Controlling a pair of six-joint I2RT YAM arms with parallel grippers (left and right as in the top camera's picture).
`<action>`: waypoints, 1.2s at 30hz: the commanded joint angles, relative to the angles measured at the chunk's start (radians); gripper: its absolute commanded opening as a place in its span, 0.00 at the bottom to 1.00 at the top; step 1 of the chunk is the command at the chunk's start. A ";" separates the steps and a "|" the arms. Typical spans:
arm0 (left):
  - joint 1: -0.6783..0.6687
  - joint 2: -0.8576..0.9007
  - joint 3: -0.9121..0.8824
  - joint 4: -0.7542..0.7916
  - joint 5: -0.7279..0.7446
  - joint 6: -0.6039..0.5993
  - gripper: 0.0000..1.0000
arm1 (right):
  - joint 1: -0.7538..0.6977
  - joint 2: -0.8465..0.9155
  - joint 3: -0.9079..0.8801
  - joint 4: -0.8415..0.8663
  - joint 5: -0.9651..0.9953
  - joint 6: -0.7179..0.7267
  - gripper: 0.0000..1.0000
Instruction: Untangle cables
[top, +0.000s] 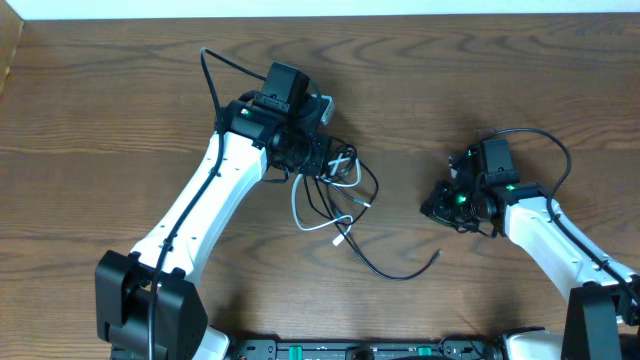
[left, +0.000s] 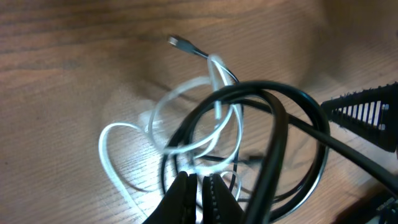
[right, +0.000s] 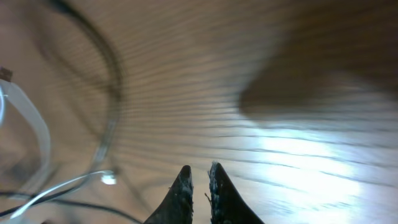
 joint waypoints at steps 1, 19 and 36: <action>0.004 -0.004 -0.004 -0.011 0.065 -0.002 0.08 | -0.013 -0.008 0.003 0.035 0.020 0.005 0.13; 0.002 -0.004 -0.005 0.019 0.309 -0.026 0.07 | 0.140 -0.008 0.003 0.555 -0.640 -0.143 0.42; -0.067 -0.004 -0.005 0.018 0.264 -0.093 0.07 | 0.142 -0.008 0.003 0.755 -0.573 0.016 0.27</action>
